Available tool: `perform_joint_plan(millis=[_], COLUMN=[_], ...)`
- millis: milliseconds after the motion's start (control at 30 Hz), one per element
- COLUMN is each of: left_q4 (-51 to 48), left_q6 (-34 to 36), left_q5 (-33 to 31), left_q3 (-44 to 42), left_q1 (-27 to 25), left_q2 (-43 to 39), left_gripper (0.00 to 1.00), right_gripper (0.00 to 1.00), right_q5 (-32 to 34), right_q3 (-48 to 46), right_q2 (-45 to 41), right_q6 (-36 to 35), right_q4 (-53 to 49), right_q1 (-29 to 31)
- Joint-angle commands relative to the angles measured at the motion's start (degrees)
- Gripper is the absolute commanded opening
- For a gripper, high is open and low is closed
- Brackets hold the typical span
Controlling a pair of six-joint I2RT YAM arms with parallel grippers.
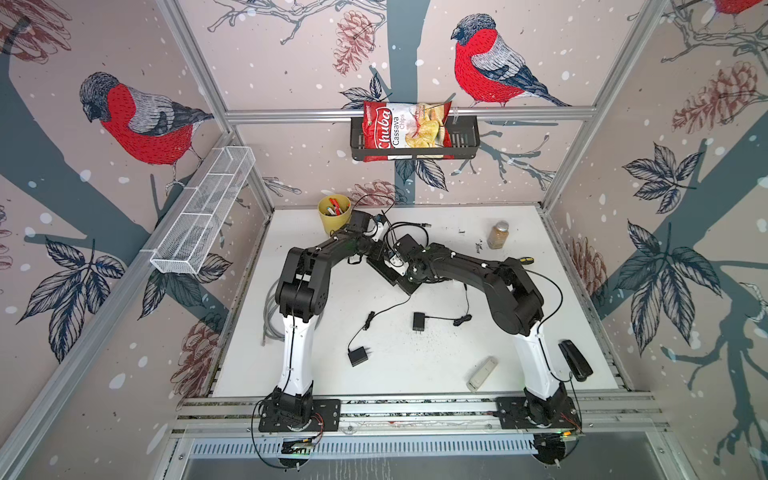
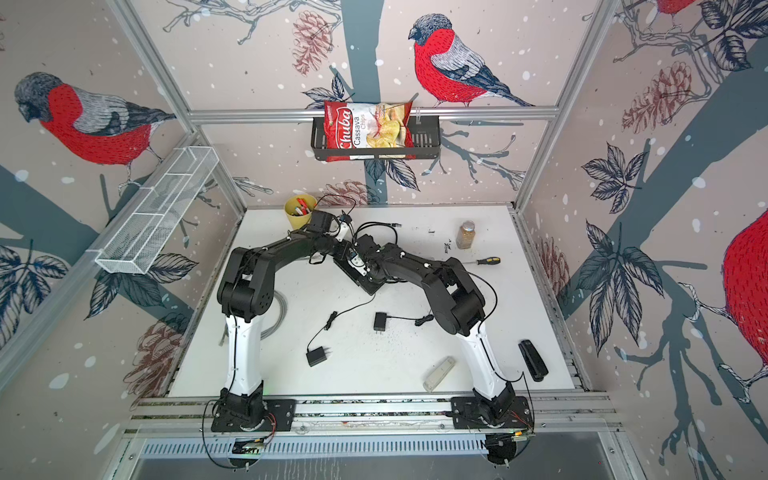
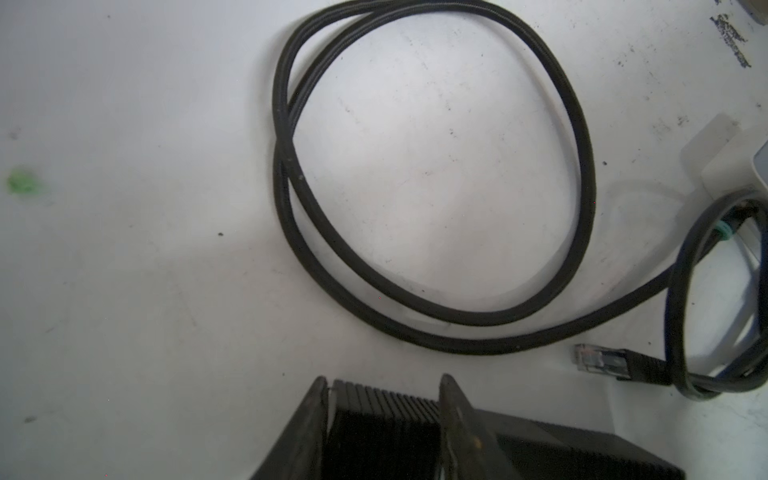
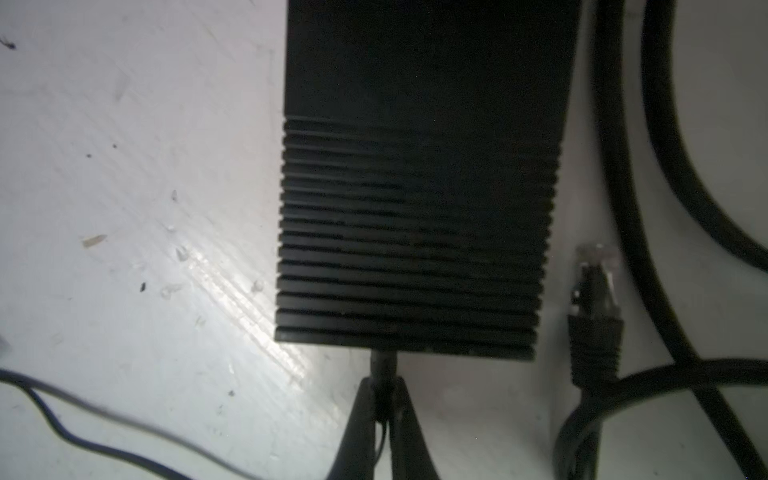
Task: Insert the plug into the switch port
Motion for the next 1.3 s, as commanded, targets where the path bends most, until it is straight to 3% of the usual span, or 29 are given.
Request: perform_joint_plan(millis=[0,300,1033,1267], left_q4=[-8.41,-9.97,-10.78,-10.96], left_q6=[1.61,3.56,4.46,4.36], left_q5=[4.39,5.55,8.1,7.61], left_q3=[-0.63,0.18,-0.26,-0.12], left_q1=[-1.02,-1.19,-1.46,-1.76], left_q2=[0.23,0.68,0.29,0.41], left_gripper=[0.41,0.41,0.38,0.38], right_gripper=[0.03,0.03,0.03,0.03], right_q5=[3.67,6.2,7.55,5.25], right_q3=[1.13,2.3,7.11,8.58], right_q2=[0.65,0.6,2.24,1.55], right_q6=[1.33,-1.83,-0.29,0.25], right_q4=[4.4,4.32,5.07,5.57], right_q1=[-0.24,0.38,0.34,0.2])
